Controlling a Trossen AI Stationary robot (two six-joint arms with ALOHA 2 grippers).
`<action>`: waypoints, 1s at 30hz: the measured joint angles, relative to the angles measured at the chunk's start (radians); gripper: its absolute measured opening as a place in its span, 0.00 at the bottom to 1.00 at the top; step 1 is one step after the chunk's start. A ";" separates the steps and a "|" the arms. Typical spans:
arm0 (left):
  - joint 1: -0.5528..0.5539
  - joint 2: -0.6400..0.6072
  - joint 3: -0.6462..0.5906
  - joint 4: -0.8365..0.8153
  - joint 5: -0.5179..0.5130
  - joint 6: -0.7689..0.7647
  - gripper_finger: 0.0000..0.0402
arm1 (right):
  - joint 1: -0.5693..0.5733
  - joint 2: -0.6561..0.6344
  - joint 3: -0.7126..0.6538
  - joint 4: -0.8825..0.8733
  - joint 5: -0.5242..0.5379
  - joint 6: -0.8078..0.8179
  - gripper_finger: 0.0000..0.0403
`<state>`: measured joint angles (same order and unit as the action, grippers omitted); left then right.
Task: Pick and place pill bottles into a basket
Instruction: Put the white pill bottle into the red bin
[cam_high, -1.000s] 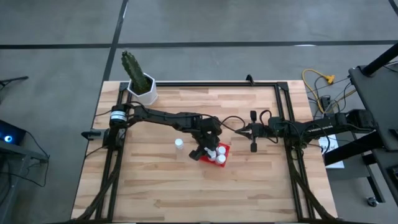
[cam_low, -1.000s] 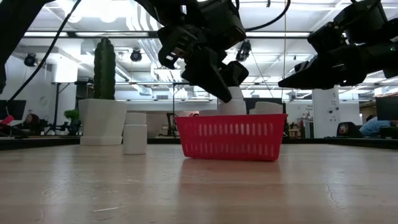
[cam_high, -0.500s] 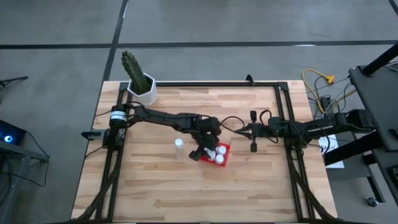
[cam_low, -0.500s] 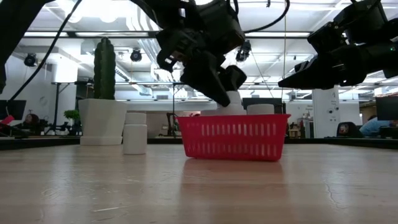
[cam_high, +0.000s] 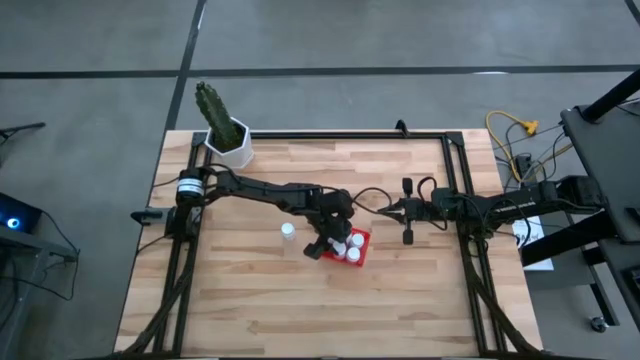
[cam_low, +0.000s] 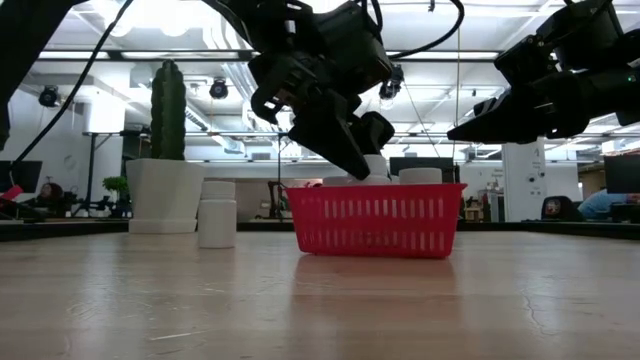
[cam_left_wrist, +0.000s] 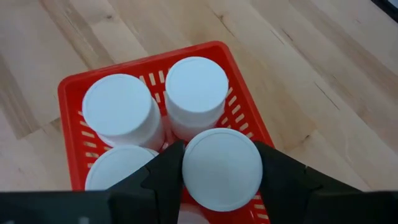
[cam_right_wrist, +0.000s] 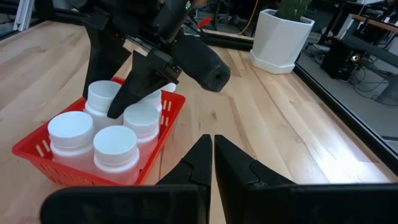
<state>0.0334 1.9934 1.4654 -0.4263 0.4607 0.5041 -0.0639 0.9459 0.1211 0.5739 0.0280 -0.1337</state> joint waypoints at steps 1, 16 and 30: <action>0.000 0.000 0.000 0.000 0.002 0.000 0.40 | 0.000 0.000 0.000 0.000 0.000 0.000 0.02; 0.000 0.000 -0.001 0.000 0.013 0.000 0.41 | 0.000 0.000 0.000 0.001 0.000 0.000 0.02; -0.001 0.000 0.000 0.003 0.027 -0.001 0.60 | 0.000 0.000 0.000 0.008 0.000 0.000 0.02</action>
<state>0.0326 1.9934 1.4651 -0.4236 0.4881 0.5034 -0.0642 0.9459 0.1211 0.5816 0.0284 -0.1337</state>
